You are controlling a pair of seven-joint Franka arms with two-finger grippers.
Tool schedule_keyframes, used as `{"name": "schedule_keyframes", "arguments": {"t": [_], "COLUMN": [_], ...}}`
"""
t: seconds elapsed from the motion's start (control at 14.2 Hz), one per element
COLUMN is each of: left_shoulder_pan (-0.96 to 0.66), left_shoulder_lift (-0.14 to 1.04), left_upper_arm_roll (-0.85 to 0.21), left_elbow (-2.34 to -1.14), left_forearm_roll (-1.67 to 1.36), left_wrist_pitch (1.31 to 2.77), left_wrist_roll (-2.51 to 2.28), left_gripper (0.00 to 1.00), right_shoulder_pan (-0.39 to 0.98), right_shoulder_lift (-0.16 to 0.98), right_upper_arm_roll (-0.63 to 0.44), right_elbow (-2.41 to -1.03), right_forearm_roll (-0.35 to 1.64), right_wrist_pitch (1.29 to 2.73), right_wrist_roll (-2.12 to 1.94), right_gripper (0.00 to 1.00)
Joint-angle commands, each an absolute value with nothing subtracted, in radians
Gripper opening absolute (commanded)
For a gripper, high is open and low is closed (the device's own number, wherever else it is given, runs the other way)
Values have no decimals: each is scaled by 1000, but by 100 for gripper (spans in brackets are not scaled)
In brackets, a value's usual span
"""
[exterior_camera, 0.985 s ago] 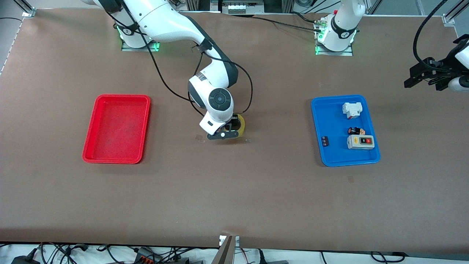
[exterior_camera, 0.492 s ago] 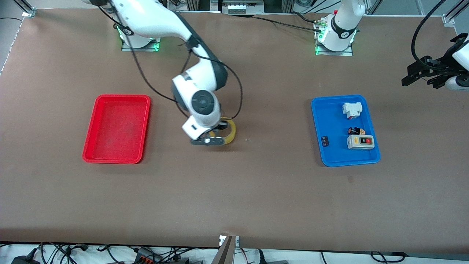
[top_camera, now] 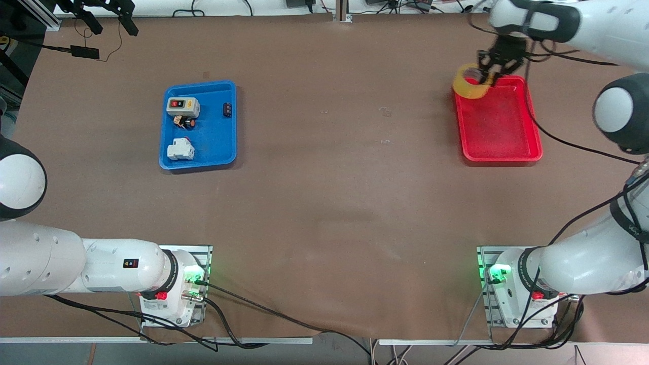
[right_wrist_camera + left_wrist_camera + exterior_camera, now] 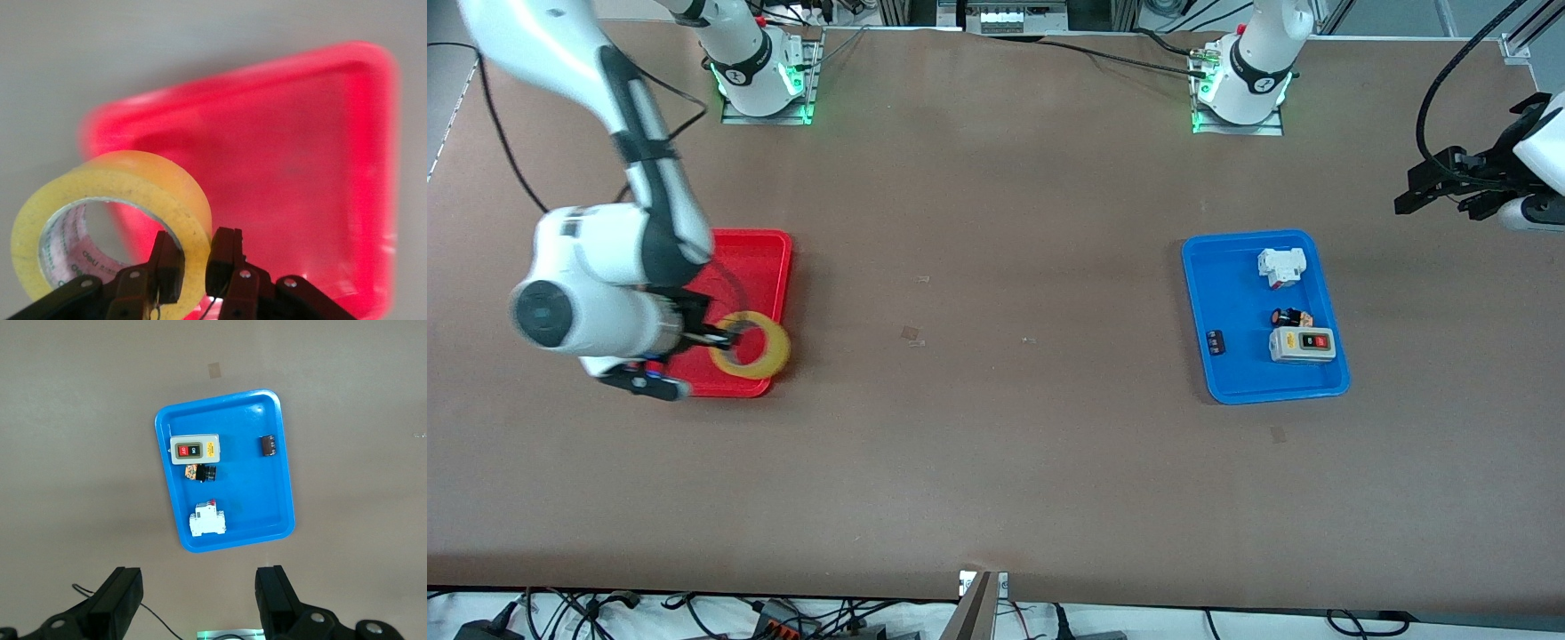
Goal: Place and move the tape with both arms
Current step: 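Lower the tape into the red tray and open the right gripper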
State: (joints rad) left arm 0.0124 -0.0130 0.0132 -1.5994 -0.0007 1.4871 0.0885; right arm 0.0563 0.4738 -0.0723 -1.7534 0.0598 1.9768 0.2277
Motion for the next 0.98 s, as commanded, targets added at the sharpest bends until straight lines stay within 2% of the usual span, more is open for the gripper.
{"name": "schedule_keyframes", "arguments": {"t": [0.0,0.21,0.42,0.49,0.56,0.63,0.7,0.77,0.91], "left_shoulder_pan": [8,11,12,12,12,14,12,12,14], "left_shoulder_lift": [-17,-17,-17,-18,-18,-18,-18,-20,-20], "left_upper_arm_roll": [17,17,17,17,17,18,17,17,18], "left_elbow": [-1598,-1595,-1595,-1595,-1594,-1594,-1594,-1594,-1594], "left_forearm_roll": [-14,-14,-14,-14,-14,-14,-14,-14,-14], "left_wrist_pitch": [1489,1488,1488,1488,1488,1488,1488,1488,1488], "left_wrist_roll": [78,78,78,77,78,78,78,78,77], "left_gripper": [100,100,100,100,100,100,100,100,100], "right_shoulder_pan": [-8,-17,-17,-17,-17,-17,-17,-12,-9], "right_shoulder_lift": [408,368,356,357,359,360,356,339,281], "right_upper_arm_roll": [-46,-48,-58,-61,-61,-63,-66,-67,-66], "right_elbow": [-1882,-2001,-2031,-2058,-2083,-2082,-2079,-2066,-2011], "right_forearm_roll": [48,46,38,19,9,6,2,0,0], "right_wrist_pitch": [2012,2098,2127,2178,2221,2224,2223,2206,2096], "right_wrist_roll": [170,134,78,71,69,68,69,71,78], "right_gripper": [0,0,0,2,8,40,88,100,100]}}
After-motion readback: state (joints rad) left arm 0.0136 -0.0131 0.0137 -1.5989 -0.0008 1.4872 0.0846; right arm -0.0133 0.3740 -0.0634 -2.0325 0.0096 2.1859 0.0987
